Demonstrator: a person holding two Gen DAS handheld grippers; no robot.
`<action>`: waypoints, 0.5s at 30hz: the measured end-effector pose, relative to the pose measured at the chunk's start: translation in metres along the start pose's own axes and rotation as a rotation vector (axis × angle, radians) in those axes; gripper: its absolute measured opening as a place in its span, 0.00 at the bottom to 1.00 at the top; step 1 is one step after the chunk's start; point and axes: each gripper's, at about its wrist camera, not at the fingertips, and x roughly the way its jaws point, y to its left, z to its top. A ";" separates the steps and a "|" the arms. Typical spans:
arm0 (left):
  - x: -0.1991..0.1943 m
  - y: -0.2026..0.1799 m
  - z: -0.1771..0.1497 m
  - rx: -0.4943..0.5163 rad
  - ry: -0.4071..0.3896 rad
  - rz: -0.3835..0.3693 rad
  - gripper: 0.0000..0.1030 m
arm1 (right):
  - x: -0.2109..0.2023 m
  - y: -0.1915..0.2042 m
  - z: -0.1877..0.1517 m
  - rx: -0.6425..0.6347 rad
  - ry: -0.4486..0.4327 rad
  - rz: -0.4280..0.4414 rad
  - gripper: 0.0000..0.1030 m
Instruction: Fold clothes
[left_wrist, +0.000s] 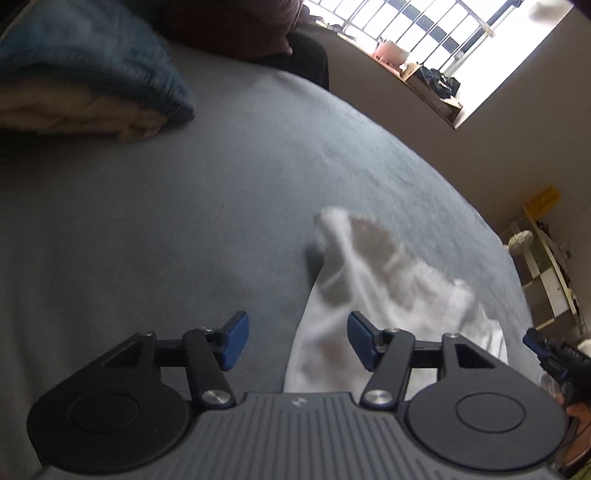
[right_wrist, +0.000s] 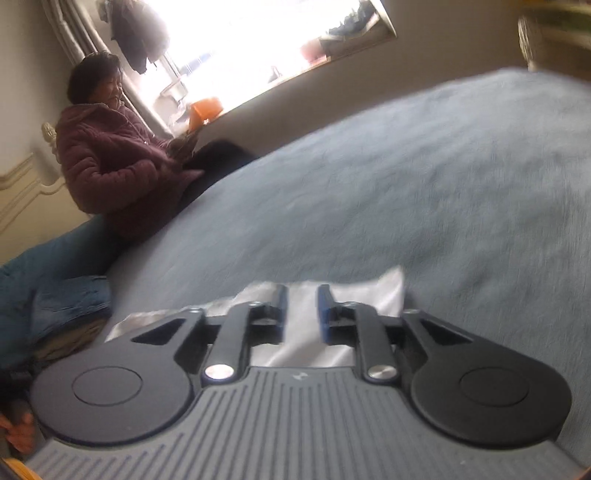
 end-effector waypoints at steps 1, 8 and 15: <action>-0.001 0.005 -0.005 -0.002 0.010 0.005 0.61 | -0.001 -0.003 -0.003 0.027 0.016 0.004 0.24; 0.020 0.022 -0.006 -0.118 0.051 -0.075 0.60 | -0.012 -0.022 -0.026 0.164 0.069 -0.072 0.24; 0.020 0.023 -0.019 -0.156 0.089 -0.144 0.55 | -0.003 0.045 -0.022 -0.128 0.151 0.000 0.26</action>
